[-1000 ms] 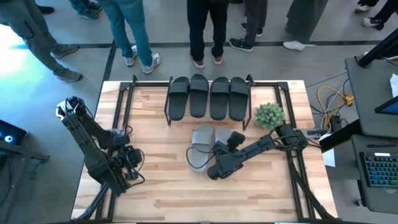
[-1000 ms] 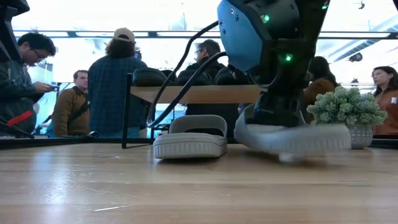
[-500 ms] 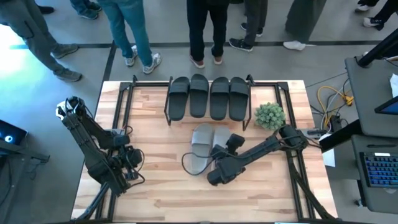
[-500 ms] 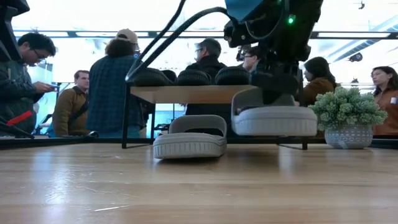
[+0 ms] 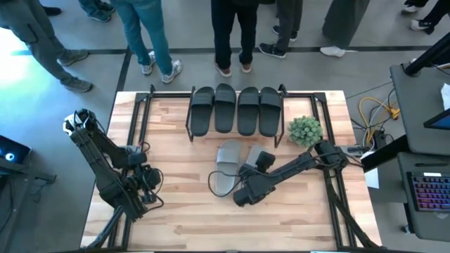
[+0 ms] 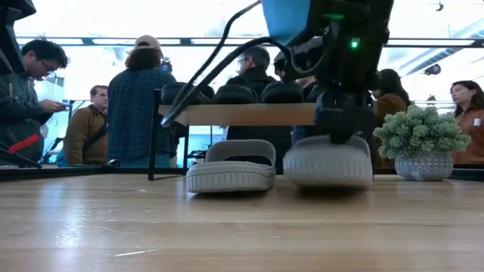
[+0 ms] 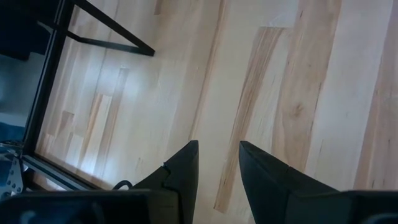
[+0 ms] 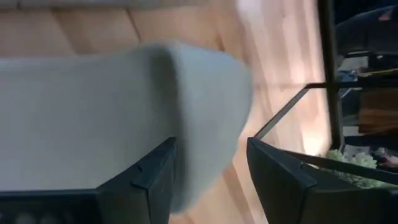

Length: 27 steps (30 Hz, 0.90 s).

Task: Pick and place slides into the shelf
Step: Prepare the gray slide

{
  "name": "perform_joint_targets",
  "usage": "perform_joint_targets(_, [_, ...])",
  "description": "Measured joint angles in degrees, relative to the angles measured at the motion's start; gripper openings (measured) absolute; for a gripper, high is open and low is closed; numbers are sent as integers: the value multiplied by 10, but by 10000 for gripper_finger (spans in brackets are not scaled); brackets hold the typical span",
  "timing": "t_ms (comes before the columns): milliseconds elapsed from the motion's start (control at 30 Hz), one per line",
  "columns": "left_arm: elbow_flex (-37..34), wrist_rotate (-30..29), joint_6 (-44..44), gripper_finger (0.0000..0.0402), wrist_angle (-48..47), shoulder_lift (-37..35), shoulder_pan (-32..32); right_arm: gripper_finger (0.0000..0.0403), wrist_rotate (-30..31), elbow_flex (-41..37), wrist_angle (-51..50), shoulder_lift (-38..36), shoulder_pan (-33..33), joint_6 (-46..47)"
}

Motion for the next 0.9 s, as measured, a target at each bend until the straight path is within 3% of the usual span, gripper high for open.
perform_joint_targets(400, [0, 0, 0, 100, 3, 0, 0, 185, -59, 25, 19, -69, 36, -15])
perform_joint_targets(500, [0, 0, 9, 100, 16, 0, 0, 184, -137, 17, 67, -96, 70, 75])
perform_joint_targets(600, [0, 1, 37, 100, 46, 0, 0, 174, -209, -4, 129, -94, 108, 222])
perform_joint_targets(733, [-2, 0, 49, 100, 97, 0, 0, 140, -226, -12, 118, -86, 141, 437])
perform_joint_targets(833, [-20, 11, 45, 92, 160, -1, 8, 91, -231, -26, 117, -86, 142, 505])
perform_joint_targets(900, [-45, 56, 44, 80, 233, -5, 23, 52, -240, -38, 114, -85, 131, 517])
